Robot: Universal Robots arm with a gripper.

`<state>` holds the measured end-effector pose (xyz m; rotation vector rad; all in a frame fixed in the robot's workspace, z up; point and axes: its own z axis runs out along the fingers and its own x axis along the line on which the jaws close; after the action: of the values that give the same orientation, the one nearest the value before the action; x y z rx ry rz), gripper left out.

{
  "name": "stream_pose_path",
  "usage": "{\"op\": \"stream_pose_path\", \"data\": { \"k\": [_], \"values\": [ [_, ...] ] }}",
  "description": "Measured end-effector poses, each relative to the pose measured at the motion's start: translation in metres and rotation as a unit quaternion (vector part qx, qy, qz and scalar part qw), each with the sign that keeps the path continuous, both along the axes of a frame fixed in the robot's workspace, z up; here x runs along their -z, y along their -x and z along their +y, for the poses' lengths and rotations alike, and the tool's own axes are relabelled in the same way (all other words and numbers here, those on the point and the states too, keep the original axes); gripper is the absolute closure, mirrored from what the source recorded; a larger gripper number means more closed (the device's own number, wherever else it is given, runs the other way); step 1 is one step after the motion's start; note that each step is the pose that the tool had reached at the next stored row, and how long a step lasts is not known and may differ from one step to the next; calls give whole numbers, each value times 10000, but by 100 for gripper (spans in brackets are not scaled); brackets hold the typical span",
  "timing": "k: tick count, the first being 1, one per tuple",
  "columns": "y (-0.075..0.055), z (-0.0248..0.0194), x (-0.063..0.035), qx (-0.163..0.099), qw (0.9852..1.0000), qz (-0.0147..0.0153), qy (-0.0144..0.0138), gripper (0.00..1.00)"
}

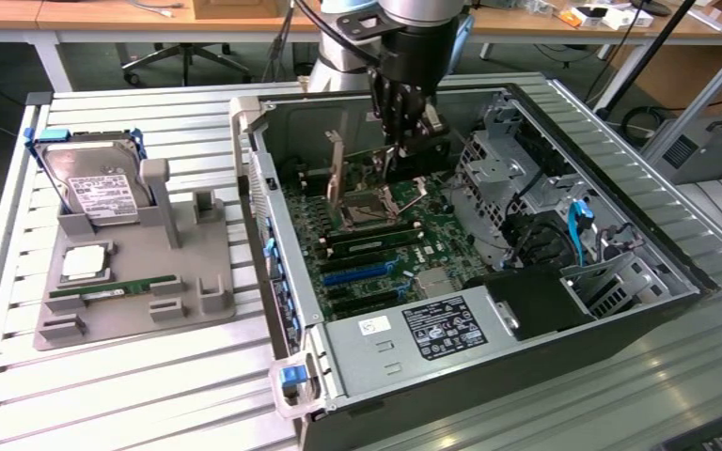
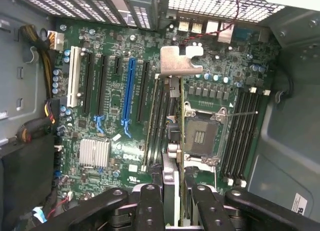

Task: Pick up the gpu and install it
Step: 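Insert the gpu into the slot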

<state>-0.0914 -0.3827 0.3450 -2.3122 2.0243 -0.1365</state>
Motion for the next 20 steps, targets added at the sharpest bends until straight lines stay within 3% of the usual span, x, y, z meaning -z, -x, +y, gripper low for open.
{"op": "stream_pose_path", "data": {
  "k": [5, 9, 14, 16, 17, 20],
  "values": [
    [0, -2, 43, 408, 9992, 0, 0, 73],
    [0, -1, 85, 816, 9967, 0, 0, 73],
    [0, -2, 88, 840, 9965, 4, 1, 73],
    [0, -2, 92, 841, 9964, 78, 5, 73],
    [0, -3, 92, 841, 9964, 100, 8, 73],
    [0, -3, 92, 841, 9964, 102, 9, 73]
  ]
}}
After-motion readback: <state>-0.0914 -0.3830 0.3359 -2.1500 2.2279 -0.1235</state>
